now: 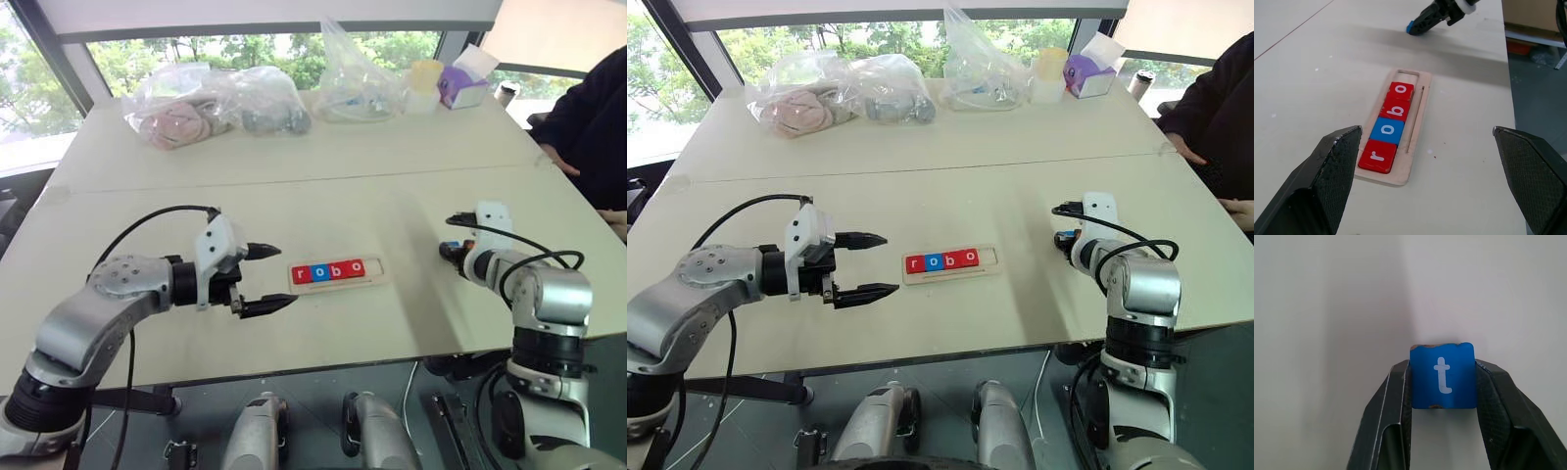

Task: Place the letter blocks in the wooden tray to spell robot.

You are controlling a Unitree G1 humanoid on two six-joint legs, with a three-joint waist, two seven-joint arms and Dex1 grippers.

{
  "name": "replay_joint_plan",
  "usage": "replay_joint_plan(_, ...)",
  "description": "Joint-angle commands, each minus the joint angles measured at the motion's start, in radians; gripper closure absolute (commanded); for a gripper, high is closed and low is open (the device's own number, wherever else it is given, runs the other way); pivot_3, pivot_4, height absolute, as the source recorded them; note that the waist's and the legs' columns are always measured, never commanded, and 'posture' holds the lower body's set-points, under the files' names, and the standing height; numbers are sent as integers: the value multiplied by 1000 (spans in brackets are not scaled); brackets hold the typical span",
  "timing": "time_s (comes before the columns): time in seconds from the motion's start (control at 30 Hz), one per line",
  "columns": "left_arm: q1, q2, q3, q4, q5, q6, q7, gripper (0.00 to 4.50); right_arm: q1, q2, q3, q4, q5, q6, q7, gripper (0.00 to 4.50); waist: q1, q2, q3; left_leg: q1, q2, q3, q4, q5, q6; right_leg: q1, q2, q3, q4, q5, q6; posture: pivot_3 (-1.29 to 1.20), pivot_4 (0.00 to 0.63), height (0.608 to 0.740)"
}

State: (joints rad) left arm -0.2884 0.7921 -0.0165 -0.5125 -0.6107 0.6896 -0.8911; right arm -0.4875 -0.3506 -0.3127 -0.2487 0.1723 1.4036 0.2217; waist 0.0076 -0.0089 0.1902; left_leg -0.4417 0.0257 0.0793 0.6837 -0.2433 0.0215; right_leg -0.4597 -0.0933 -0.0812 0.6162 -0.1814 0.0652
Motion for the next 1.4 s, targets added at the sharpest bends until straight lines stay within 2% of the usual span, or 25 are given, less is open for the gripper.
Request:
replay_joint_plan(0.03, -6, -5, 8, -20, 2, -19, -1, 0, 15, 43, 5, -189, 35, 148, -11, 3341, 0, 0, 0, 0, 0, 0, 0, 0, 0, 0, 0, 0, 0, 0, 0, 0, 150, 725)
replay_joint_plan(0.13, -5, -9, 7, -20, 0, -18, -3, 0, 34, 88, 17, -284, 34, 208, -33, 3341, 0, 0, 0, 0, 1, 0, 0, 0, 0, 0, 0, 0, 0, 0, 0, 0, 150, 725)
replay_joint_plan(0.27, -5, -10, 4, -17, 1, -19, -8, 0, 43, 144, 22, -311, 15, 211, -80, 3341, 0, 0, 0, 0, 1, 0, 0, 0, 0, 0, 0, 0, -2, 0, 0, 0, 150, 725)
replay_joint_plan(0.5, -9, -10, 1, -14, 4, -21, -10, 0, 79, 160, 48, -331, 16, 211, -116, 3341, 0, 0, 0, -1, 1, 0, -1, 0, 0, -1, 0, 0, -3, 0, -1, 0, 150, 725)
replay_joint_plan(0.63, -7, -8, 2, -15, 5, -21, -10, 0, 86, 146, 64, -333, 18, 211, -116, 1451, -2, 0, 0, -1, 1, 0, -1, 0, 0, -1, 0, 0, -3, 0, 0, 0, 150, 725)
replay_joint_plan(0.73, -3, -6, 4, -21, 3, -17, -7, 0, 78, 72, 98, -344, 76, 211, -38, 10, 1, 1, 0, -1, 1, 0, -1, 0, 0, -1, 0, 0, -3, -1, 1, 0, 150, 725)
replay_joint_plan(0.8, -1, -5, 6, -22, 2, -16, -7, 0, 66, -26, 128, -349, 149, 199, 67, 10, 1, 1, 0, -1, 1, 1, -1, 0, 0, -1, 0, 0, -4, -1, 1, 0, 150, 725)
replay_joint_plan(0.93, -1, -4, 7, -21, 2, -17, -8, 0, 91, -315, 190, -289, 239, -69, 357, 10, 1, 2, 1, -1, 1, 1, -1, -1, 0, -1, 0, 0, -5, -2, 2, 0, 150, 725)
replay_joint_plan(1.0, -4, -4, 6, -20, 2, -19, -10, 0, 127, -438, 230, -202, 179, -357, 492, 10, 1, 1, 1, -1, 1, 0, -2, -1, 0, -1, 0, 0, -6, -2, 2, 0, 150, 725)
replay_joint_plan(1.07, -15, -6, 1, -13, 6, -20, -10, 0, 169, -512, 255, -78, 136, -656, 646, 10, 2, 0, 1, -1, 1, 0, -2, -1, 0, 0, 0, -1, -6, -2, 2, 0, 150, 725)
replay_joint_plan(1.13, -21, -8, -4, -8, 10, -22, -11, 0, 189, -558, 291, 63, 98, -884, 774, 10, 2, 0, 1, -1, 1, 1, -2, -1, 0, 0, 0, -1, -6, -2, 3, 0, 150, 725)
replay_joint_plan(1.23, -25, -10, -5, -4, 15, -25, -12, 0, 145, -586, 355, 276, 36, -1109, 891, 10, 2, 0, 1, -1, 1, 1, -1, -1, 0, 0, 0, -1, -6, -2, 3, 0, 150, 725)
replay_joint_plan(1.4, -17, -13, 3, -13, 19, -24, -4, 0, 0, -552, 410, 534, -5, -1268, 998, 10, -3, 0, 2, -1, 1, 1, 0, -1, 0, 0, 1, 0, -5, -2, 2, 0, 150, 725)
